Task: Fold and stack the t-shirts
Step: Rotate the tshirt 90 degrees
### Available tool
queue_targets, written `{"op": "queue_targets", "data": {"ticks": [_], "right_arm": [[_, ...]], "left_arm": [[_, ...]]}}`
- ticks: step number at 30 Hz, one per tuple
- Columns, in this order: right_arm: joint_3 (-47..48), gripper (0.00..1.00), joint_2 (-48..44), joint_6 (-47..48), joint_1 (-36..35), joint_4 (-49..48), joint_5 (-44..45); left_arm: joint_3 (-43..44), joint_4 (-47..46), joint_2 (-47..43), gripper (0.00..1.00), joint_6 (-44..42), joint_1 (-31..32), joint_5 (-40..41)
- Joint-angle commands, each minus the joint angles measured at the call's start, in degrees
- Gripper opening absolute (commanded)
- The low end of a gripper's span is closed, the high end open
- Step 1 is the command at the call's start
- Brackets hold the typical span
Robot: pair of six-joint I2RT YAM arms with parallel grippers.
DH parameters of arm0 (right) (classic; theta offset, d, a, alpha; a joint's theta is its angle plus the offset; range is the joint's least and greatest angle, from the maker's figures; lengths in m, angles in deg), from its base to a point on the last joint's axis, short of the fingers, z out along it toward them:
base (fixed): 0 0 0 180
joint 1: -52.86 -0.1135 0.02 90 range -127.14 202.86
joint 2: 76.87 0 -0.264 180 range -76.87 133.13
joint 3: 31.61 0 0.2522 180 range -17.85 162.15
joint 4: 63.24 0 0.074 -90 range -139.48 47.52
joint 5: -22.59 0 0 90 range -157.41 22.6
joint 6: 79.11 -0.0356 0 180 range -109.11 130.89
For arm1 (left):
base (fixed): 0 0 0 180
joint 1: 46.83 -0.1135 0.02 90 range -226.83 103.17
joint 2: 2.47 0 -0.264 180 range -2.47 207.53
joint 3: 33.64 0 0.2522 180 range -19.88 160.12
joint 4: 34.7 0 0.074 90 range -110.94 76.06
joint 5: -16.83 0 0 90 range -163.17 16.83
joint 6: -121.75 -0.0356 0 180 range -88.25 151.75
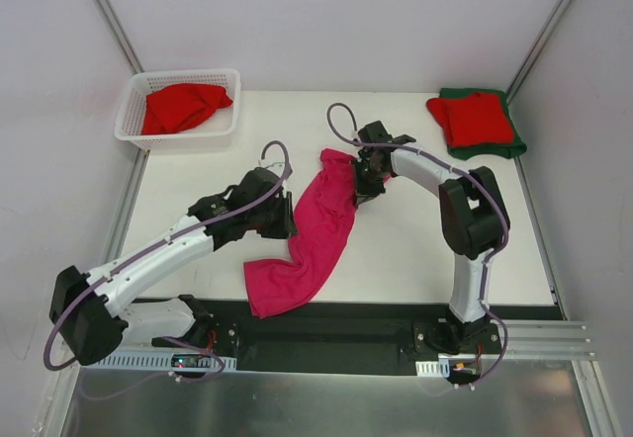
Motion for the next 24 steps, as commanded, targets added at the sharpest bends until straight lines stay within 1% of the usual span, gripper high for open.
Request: {"op": "queue_targets", "data": {"ticks": [1,6,16,20,24], "right_arm": [[3.0,0.01,-0.3,-0.4,-0.8,-2.1,-1.3],[8.1,0.01,5.2,0.8,-1.5,1.1,0.5],[16.2,0.01,12.5,1.9,-1.8,4.7,3.6],[21.2,0.01,15.9,2.7,-1.9,7.5,7.7],[29.1,0.01,19.2,4.5,-1.8,11.3,12.0]], "left_arm": [[4.1,3.2,-4.1,0.17,-1.9,-0.7,8.0],[4.0,3.8,-4.4,0.17,-2.2,-1.3,8.4],[3.4,4.4,-4.1,0.16,-2.8,-3.0,8.9],[3.4,4.7,-4.1,0.15,-3.0,-3.8,8.7],[3.1,4.9,-4.2,0.15,-3.0,-4.6,8.7]]}}
